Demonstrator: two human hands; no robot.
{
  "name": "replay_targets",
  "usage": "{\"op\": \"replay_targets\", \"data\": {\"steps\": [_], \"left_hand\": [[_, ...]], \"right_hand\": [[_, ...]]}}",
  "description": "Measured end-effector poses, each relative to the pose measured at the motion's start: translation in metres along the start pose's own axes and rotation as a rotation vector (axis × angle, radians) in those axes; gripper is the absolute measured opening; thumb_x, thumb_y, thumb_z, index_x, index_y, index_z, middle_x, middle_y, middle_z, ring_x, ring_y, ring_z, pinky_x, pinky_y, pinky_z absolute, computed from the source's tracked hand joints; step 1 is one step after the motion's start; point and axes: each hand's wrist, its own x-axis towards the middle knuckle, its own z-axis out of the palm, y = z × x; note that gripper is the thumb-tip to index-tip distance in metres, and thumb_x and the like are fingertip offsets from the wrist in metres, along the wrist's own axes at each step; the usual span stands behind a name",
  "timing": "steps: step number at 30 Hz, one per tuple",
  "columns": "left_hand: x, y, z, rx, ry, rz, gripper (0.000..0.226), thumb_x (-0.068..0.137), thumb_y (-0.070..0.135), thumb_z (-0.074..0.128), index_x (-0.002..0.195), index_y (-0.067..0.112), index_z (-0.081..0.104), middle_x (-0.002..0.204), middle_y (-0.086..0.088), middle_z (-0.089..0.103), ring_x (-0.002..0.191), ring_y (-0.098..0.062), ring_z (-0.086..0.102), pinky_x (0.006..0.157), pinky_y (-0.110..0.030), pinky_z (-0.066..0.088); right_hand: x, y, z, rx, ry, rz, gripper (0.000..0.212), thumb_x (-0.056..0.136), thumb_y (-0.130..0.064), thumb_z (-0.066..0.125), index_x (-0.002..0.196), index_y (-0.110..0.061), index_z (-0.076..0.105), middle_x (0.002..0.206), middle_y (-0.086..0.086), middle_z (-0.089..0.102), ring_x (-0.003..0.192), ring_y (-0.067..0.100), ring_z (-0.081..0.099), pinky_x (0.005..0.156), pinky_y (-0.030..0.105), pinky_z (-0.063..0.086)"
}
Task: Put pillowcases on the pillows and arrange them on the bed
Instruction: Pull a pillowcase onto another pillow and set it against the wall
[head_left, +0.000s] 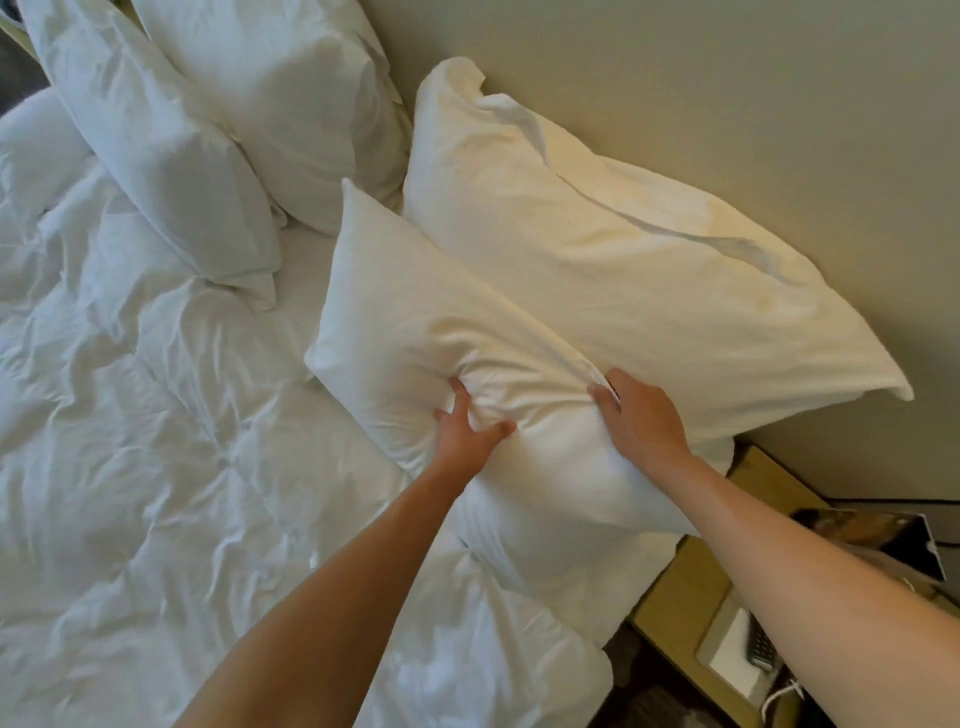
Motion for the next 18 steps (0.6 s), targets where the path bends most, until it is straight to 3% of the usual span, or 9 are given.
{"op": "replay_targets", "data": {"steps": [4, 9, 11, 14, 18], "left_hand": [[-0.001, -0.001, 0.003, 0.095, -0.016, -0.049, 0.121, 0.081, 0.059, 0.075, 0.157, 0.043, -0.017, 0.165, -0.029, 0.002, 0.146, -0.043, 0.033, 0.117, -0.049, 0.036], [-0.037, -0.001, 0.017, 0.149, -0.02, -0.082, 0.119, 0.083, 0.055, 0.074, 0.158, 0.041, -0.017, 0.169, -0.021, -0.005, 0.15, -0.042, 0.027, 0.116, -0.052, 0.038], [-0.052, 0.002, 0.021, 0.164, -0.021, -0.077, 0.114, 0.085, 0.054, 0.073, 0.16, 0.037, -0.012, 0.169, -0.02, 0.003, 0.149, -0.04, 0.031, 0.115, -0.05, 0.039], [-0.068, 0.004, 0.027, 0.165, -0.035, -0.063, 0.107, 0.088, 0.053, 0.069, 0.162, 0.032, -0.005, 0.167, -0.018, 0.011, 0.148, -0.038, 0.033, 0.115, -0.05, 0.04], [-0.091, 0.008, 0.034, 0.193, -0.029, -0.053, 0.099, 0.091, 0.052, 0.066, 0.163, 0.026, 0.004, 0.167, -0.018, 0.011, 0.149, -0.039, 0.03, 0.117, -0.05, 0.037]], "right_hand": [[-0.008, 0.002, -0.01, -0.065, 0.027, -0.012, 0.041, 0.109, -0.045, 0.045, 0.076, -0.021, 0.041, 0.062, 0.001, 0.051, 0.057, 0.028, 0.052, 0.048, 0.037, 0.03], [-0.041, 0.012, -0.017, -0.2, -0.01, 0.008, 0.019, 0.107, -0.035, 0.049, 0.095, -0.021, 0.045, 0.08, 0.0, 0.059, 0.062, 0.02, 0.053, 0.049, 0.035, 0.036], [-0.06, 0.014, -0.028, -0.222, -0.043, 0.008, 0.014, 0.105, -0.034, 0.051, 0.112, -0.022, 0.049, 0.101, 0.002, 0.062, 0.078, 0.023, 0.058, 0.057, 0.037, 0.045], [-0.09, 0.019, -0.049, -0.13, -0.084, 0.01, 0.034, 0.103, -0.038, 0.055, 0.134, -0.023, 0.048, 0.124, 0.002, 0.059, 0.105, 0.026, 0.06, 0.08, 0.043, 0.055], [-0.14, 0.002, -0.105, 0.13, -0.069, 0.045, 0.039, 0.103, -0.042, 0.06, 0.138, -0.026, 0.053, 0.122, -0.007, 0.059, 0.113, 0.017, 0.059, 0.092, 0.037, 0.052]]}}
